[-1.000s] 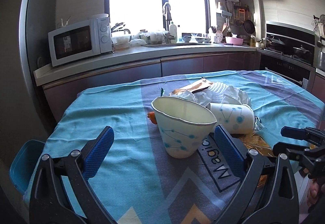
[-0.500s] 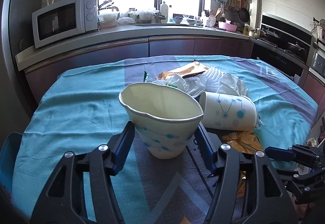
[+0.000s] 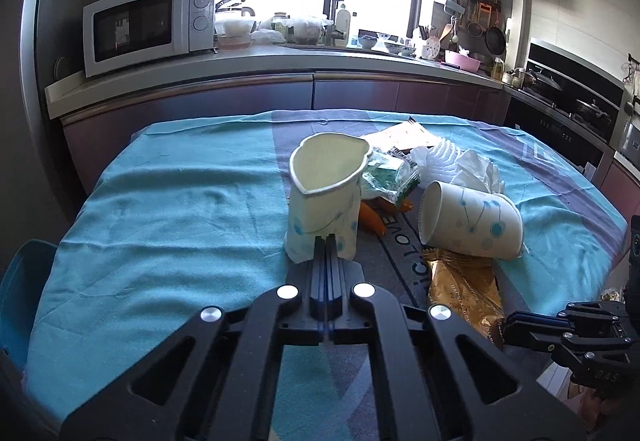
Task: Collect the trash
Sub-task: 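Close the left gripper on the upright paper cup while the right gripper grasps the gold wrapper, then lift the paper cup and gold wrapper and carry both toward the teal bin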
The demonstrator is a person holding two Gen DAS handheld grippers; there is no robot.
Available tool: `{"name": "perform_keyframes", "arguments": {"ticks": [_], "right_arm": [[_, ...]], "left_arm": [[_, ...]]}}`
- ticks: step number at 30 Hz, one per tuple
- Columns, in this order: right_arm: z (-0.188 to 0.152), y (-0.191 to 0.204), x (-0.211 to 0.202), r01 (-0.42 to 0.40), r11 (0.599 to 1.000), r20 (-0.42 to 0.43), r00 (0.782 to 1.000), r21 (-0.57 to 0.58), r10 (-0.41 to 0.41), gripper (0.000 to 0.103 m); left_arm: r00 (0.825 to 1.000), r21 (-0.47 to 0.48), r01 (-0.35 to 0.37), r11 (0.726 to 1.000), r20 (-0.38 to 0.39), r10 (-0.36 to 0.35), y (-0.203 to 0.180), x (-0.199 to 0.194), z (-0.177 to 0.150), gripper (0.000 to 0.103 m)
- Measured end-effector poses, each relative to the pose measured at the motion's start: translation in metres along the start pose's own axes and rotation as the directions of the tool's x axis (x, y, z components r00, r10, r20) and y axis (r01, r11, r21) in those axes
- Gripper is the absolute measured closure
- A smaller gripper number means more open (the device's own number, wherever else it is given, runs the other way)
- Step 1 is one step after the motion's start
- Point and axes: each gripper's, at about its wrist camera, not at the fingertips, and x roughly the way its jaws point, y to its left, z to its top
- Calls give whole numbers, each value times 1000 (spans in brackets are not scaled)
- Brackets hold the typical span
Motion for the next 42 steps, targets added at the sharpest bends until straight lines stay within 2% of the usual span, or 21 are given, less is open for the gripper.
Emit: {"name": "perform_keyframes", "arguments": {"ticks": [8, 9, 10, 11, 12, 13, 14, 19, 20, 22, 24, 25, 26, 28, 31, 35, 42], "right_arm": [[3, 9, 4, -16, 1000, 4, 1000, -10, 16, 100], [3, 8, 3, -14, 1000, 4, 1000, -4, 14, 100], [4, 8, 3, -2, 1000, 9, 1000, 3, 2, 98], [4, 6, 4, 5, 1000, 11, 1000, 15, -5, 93], [4, 4, 3, -3, 999, 7, 1000, 34, 3, 87], [4, 2, 2, -4, 999, 11, 1000, 47, 4, 71], [4, 2, 2, 5, 999, 16, 1000, 52, -6, 60], [8, 7, 13, 22, 999, 23, 999, 43, -23, 42], [10, 10, 17, 36, 999, 20, 999, 33, -37, 40], [13, 16, 22, 77, 997, 13, 997, 3, -77, 40], [15, 21, 27, 111, 994, 11, 994, -20, -111, 44], [16, 22, 29, 125, 992, 7, 992, -29, -125, 54], [17, 21, 31, 131, 991, 3, 991, -29, -131, 70], [17, 18, 33, 130, 991, -4, 992, -18, -130, 85], [18, 12, 33, 101, 995, -9, 995, 4, -101, 100], [18, 16, 33, 47, 999, -4, 999, 3, -47, 101], [33, 30, 32, -63, 998, 25, 998, -13, 64, 102]], "left_arm": [[1000, -4, -2, 1000, 9, 2, 15, -7, -4, 101], [1000, -4, 0, 1000, 6, 0, 15, -7, -3, 85], [1000, -1, -3, 1000, 8, 3, 15, -7, -3, 73], [1000, 5, -11, 1000, 21, 11, 15, -8, -3, 56], [999, 14, -15, 1000, 31, 15, 14, -8, -2, 53], [999, 21, -13, 1000, 35, 12, 13, -9, -2, 53], [999, 25, -4, 1000, 39, 3, 13, -9, -1, 53], [999, 43, 32, 999, 29, -34, 10, 1, 9, 55], [999, 39, 44, 998, 20, -45, 10, 5, 10, 58], [998, 21, 65, 998, -6, -65, 12, 13, 11, 70], [997, 3, 75, 997, -10, -75, 16, 15, 12, 73], [997, -3, 78, 997, -9, -78, 17, 16, 11, 73], [997, -6, 76, 997, -7, -76, 18, 15, 12, 74], [997, -9, 71, 997, -5, -71, 19, 16, 10, 74], [999, -8, 52, 999, 5, -52, 21, 13, 10, 74], [999, -22, 44, 999, 25, -44, 26, 2, 10, 74], [998, -40, -7, 999, 55, 9, 47, -27, 6, 75]]}}
